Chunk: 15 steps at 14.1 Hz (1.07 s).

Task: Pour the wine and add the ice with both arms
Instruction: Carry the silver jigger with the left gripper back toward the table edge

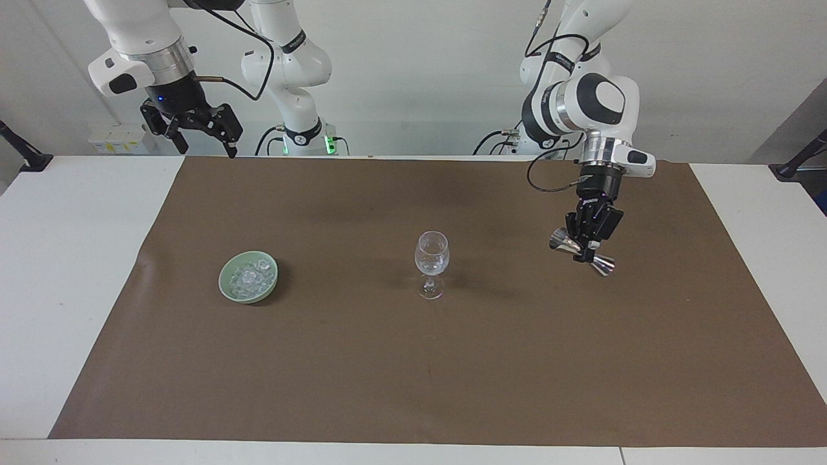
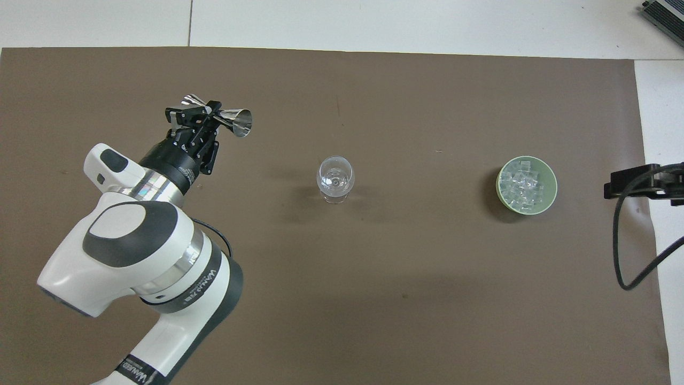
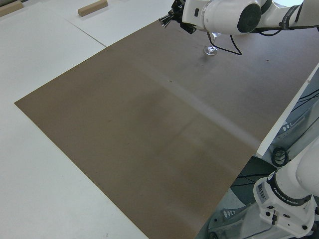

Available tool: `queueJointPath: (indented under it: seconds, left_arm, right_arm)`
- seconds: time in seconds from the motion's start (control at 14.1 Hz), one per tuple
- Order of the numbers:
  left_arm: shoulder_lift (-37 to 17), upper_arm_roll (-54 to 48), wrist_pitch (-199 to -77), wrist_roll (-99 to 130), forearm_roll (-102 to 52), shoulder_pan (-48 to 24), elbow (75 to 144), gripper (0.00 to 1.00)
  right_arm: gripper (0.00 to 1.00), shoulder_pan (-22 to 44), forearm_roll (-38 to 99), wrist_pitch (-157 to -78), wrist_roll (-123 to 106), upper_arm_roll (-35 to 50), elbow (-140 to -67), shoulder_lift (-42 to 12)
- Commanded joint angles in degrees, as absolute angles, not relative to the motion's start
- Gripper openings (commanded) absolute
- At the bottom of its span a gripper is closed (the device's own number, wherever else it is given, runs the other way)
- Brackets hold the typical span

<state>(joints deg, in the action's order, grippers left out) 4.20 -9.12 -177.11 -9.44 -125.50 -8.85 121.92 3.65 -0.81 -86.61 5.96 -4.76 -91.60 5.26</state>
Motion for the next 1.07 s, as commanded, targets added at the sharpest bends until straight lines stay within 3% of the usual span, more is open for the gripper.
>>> queueJointPath:
  seconds: [0.0, 0.57, 1.0]
  left_arm:
    - [10.71, -8.79, -170.70, -3.88, -126.47, -4.32, 130.32, 0.00]
    - [12.66, 2.18, -160.07, 13.78, -126.39, -1.76, 138.95, 0.00]
    - [10.29, 7.38, -150.83, 16.00, -125.95, 0.87, 142.12, 0.00]
  right_arm:
    - [1.00, 3.43, 0.00, -87.28, 6.15, -4.57, -93.16, 6.50]
    - [1.00, 3.52, 0.00, -87.36, 6.15, -4.66, -93.16, 6.50]
    - [1.00, 2.73, 0.09, -87.71, 5.80, -2.82, -92.64, 5.19]
